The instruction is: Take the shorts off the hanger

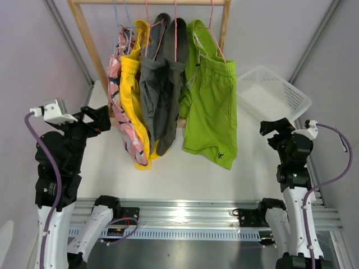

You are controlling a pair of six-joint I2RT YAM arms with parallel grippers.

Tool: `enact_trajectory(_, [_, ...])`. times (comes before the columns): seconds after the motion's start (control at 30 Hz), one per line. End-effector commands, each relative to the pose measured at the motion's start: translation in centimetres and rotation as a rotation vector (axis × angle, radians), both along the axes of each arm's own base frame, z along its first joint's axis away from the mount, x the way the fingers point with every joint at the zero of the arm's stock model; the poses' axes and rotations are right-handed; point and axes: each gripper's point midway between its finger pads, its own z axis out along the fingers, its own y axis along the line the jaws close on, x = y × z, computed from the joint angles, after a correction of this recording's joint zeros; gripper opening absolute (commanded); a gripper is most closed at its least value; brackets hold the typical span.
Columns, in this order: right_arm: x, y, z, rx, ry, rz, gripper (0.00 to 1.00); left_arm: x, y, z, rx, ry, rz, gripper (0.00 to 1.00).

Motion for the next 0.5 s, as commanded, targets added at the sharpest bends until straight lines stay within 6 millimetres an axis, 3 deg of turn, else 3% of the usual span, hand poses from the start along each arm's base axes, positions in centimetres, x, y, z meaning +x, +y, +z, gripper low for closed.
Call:
enact_trajectory(0.0, [-0.9, 0.3, 4.1, 0.030, -0.088, -0.003, 0.99, -1.1, 0.3, 2.0, 0.081, -0.041, -0.008, 0.99])
enact_trajectory(0.1, [-2.0, 0.2, 6.1, 0.001, -0.139, -0.009, 0.99, -1.4, 1.4, 4.4, 0.133, -0.124, 0.048, 0.99])
enact_trajectory(0.13, [-2.3, 0.3, 6.1, -0.002, -0.125, -0.007, 0.99, -1.8, 2.7, 6.4, 0.131, -0.133, 0.115, 0.99])
enact_trajectory(0.17, [-2.5, 0.7, 7.0, -0.001, -0.136, 0.017, 0.99, 1.2, 2.8, 5.4, 0.151, -0.032, 0.137, 0.99])
enact_trajectory(0.2, [-2.6, 1.1, 7.1, -0.007, -0.136, 0.041, 0.99, 0.1, 3.2, 9.2, 0.153, -0.069, 0.154, 0.99])
enact_trajectory(0.23, [-2.7, 1.5, 7.3, -0.011, -0.137, 0.065, 0.99, 1.3, 3.1, 9.5, 0.163, -0.041, 0.154, 0.99])
enact_trajectory(0.27, [-2.7, 1.9, 7.3, -0.012, -0.136, 0.090, 0.99, 4.5, 2.4, 8.5, 0.184, 0.031, 0.129, 0.99])
enact_trajectory(0.3, [-2.8, 2.4, 7.3, -0.018, -0.134, 0.123, 0.99, 4.1, 2.2, 12.1, 0.169, -0.039, 0.125, 0.99])
enact_trajectory(0.33, [-2.9, 2.7, 7.1, -0.019, -0.129, 0.141, 0.99, 5.0, 1.9, 12.6, 0.164, -0.037, 0.115, 0.99])
enact_trajectory(0.37, [-3.1, 3.4, 7.1, -0.021, -0.133, 0.180, 0.99, 7.8, 1.4, 11.9, 0.166, 0.005, 0.102, 1.00])
enact_trajectory(0.47, [-3.6, 4.3, 6.4, -0.031, -0.119, 0.227, 0.99, 8.9, 0.7, 16.9, 0.132, -0.101, 0.082, 0.99])
